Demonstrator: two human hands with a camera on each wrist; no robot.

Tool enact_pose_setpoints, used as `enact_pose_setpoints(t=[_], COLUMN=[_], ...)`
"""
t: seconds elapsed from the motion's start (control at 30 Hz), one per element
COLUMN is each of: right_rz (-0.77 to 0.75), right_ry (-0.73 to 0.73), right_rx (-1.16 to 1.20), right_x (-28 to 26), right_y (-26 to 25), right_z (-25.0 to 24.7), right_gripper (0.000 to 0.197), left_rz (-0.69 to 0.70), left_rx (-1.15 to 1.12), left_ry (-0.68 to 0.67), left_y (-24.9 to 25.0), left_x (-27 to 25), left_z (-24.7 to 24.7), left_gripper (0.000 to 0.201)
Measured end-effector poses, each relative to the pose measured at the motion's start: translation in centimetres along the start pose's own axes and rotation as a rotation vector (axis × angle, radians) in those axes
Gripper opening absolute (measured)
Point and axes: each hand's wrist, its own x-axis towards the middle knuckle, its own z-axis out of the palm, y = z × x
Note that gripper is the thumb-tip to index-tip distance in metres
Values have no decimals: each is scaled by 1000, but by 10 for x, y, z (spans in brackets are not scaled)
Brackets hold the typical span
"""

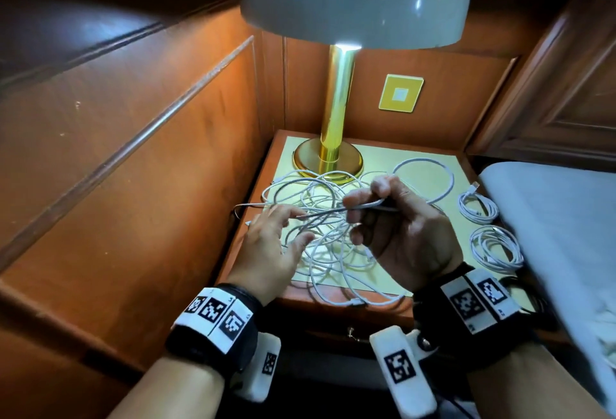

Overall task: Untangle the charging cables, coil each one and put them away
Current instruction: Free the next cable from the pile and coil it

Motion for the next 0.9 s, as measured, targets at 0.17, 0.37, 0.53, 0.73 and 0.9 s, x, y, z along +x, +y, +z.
enact_pose_setpoints(t=[0.17,0.37,0.53,0.73,0.9], right_rz=[-41,1,-56,18,4], right_ry=[226,203,247,217,261], right_rx=[53,-40,-339,-1209,-1429], right_x=[4,0,-1,-1,1], right_y=[-5,-5,-2,14,14], right_z=[-10,-12,-20,-40,-43], right_gripper=[37,30,27,27,16], left_rz=[-31,-89,-157,-74,-122], left_rx=[126,177,105,77,111], left_ry=[58,-4,-8,65,78], left_y=[-5,-7,-8,-1,-3], left_x=[6,8,10,8,8], left_z=[1,-1,-4,-8,-7], left_gripper=[40,53,50,25,15])
